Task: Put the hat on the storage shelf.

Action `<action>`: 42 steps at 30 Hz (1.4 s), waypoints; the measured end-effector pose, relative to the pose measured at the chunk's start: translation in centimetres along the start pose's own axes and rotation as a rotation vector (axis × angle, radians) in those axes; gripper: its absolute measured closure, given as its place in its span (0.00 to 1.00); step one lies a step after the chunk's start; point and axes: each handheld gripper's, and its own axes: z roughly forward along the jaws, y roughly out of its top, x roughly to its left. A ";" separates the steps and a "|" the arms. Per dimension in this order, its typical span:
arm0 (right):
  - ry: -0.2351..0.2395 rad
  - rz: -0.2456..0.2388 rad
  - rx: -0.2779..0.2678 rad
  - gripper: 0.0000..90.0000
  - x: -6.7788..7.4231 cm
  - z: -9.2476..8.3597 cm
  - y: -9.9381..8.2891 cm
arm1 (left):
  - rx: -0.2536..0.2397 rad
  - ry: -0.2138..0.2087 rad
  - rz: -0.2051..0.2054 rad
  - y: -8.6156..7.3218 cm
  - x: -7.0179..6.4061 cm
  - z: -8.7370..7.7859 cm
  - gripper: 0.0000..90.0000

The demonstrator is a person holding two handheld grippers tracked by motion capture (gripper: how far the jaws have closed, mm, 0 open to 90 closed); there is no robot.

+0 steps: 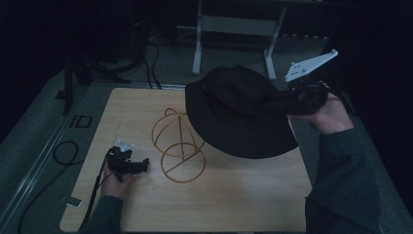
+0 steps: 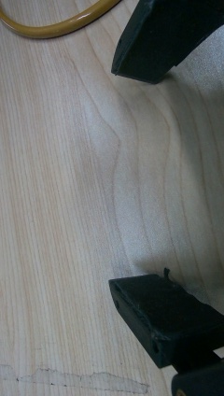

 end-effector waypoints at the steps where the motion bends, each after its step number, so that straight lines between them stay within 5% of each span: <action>1: 0.001 -0.003 -0.002 0.95 0.0 0.0 0.0 | -0.001 0.000 0.000 0.0 0.0 0.0 0.02; 15: 0.035 -0.032 -0.016 0.95 0.6 0.5 1.1 | 0.002 -0.001 0.003 0.0 0.0 0.0 0.02; 42: 0.105 -0.073 -0.022 0.93 2.0 5.2 3.8 | 0.002 -0.003 0.001 0.0 0.0 0.0 0.02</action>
